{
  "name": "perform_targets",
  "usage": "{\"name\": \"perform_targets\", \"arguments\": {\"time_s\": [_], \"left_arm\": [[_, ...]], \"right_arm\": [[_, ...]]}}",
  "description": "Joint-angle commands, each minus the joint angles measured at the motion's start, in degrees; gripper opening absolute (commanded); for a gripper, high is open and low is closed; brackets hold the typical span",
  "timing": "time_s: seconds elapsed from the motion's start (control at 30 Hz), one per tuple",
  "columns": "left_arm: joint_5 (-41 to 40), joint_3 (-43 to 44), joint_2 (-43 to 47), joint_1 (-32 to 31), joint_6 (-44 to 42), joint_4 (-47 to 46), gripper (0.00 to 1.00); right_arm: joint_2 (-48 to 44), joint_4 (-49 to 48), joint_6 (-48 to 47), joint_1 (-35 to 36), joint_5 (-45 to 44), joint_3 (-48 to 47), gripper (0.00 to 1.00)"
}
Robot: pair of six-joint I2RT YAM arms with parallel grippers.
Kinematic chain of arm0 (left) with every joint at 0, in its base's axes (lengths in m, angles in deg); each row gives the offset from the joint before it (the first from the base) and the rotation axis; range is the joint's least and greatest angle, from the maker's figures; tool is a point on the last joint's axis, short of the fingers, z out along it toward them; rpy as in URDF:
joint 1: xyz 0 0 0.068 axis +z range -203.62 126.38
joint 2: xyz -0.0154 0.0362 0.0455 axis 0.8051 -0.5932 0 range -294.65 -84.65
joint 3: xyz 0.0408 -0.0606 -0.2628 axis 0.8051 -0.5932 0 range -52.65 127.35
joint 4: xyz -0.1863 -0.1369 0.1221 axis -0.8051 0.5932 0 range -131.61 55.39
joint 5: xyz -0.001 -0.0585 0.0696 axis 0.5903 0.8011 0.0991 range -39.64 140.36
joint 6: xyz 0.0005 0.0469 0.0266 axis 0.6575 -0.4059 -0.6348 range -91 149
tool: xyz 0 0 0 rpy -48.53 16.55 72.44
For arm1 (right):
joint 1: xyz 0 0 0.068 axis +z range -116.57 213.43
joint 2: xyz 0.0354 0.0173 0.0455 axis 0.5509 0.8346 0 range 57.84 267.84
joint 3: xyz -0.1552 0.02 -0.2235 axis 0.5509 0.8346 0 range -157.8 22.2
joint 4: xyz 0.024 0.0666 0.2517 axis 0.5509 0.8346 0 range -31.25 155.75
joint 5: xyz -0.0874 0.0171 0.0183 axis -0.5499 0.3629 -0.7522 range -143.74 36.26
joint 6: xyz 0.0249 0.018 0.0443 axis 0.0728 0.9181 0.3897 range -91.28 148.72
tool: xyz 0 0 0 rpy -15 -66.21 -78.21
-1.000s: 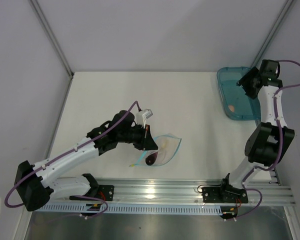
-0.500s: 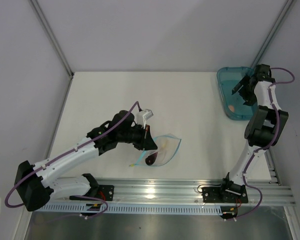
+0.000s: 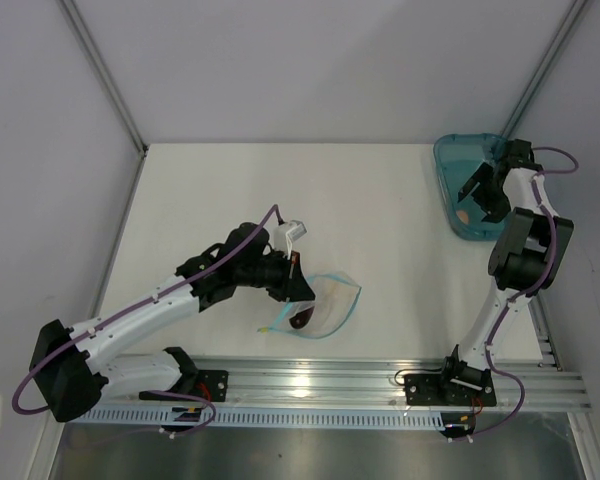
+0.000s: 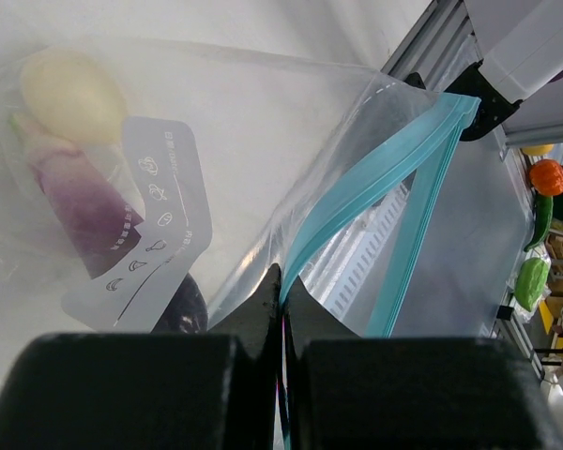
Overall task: Place the food in the zip-top bag and seal the zipper
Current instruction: Pick up the fake vegetable from the bin.
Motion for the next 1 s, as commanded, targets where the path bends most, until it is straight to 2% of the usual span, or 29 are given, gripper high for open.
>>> {"name": "perform_targets", "arguments": {"time_s": [0.0,0.4,0.97], "left_arm": [[1.0,-0.2,0.1,0.7,-0.8,-1.9,0.01],[1.8,-0.5,-0.7,0.8,0.3,-2.9,0.01],[2.6,-1.0,-1.6,0.9,1.1,-4.2,0.01]], "right_arm": [[1.4,-1.2,-0.1,0.0,1.1,-0.3,0.84],[4.9,2.4,0.1,-0.8,2.2,-3.7,0.82],[6.0,1.8,0.8,-1.1,5.5,-1.9,0.79]]}}
